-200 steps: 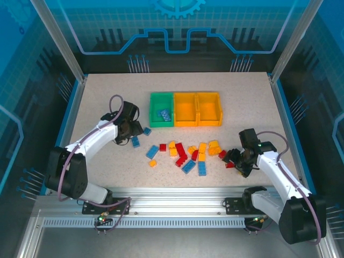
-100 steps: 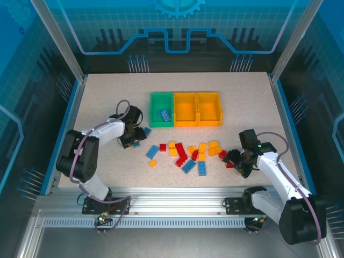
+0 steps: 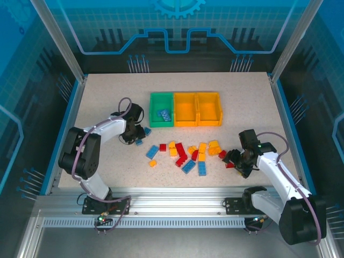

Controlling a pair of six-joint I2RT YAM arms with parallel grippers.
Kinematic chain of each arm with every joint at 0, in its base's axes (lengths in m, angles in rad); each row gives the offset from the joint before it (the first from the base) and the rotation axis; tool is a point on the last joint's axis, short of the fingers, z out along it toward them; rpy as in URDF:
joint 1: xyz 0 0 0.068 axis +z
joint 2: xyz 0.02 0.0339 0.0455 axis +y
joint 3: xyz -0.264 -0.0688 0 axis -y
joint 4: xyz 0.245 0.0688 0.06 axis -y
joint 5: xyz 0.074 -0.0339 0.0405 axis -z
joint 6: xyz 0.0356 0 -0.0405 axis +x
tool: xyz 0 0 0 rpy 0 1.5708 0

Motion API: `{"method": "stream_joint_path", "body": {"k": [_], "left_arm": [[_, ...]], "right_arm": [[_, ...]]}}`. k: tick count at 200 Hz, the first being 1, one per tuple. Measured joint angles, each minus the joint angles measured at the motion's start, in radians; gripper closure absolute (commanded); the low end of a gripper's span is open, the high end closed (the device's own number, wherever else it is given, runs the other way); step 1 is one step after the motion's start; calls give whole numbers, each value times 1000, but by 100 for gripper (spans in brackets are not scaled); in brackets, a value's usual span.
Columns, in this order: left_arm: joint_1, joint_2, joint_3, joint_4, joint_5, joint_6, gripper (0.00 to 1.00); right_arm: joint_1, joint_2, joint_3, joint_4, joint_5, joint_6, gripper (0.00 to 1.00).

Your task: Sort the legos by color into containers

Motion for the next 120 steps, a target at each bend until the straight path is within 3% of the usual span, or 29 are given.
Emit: {"method": "stream_joint_path", "body": {"k": [59,120], "left_arm": [[-34,-57,373,-38,-29,49,61],[-88,228,673,-27,10,141,60]], "right_arm": [[0,8,-18,16,1,3,32],[0,42,-31,53,20,7,31]]}}
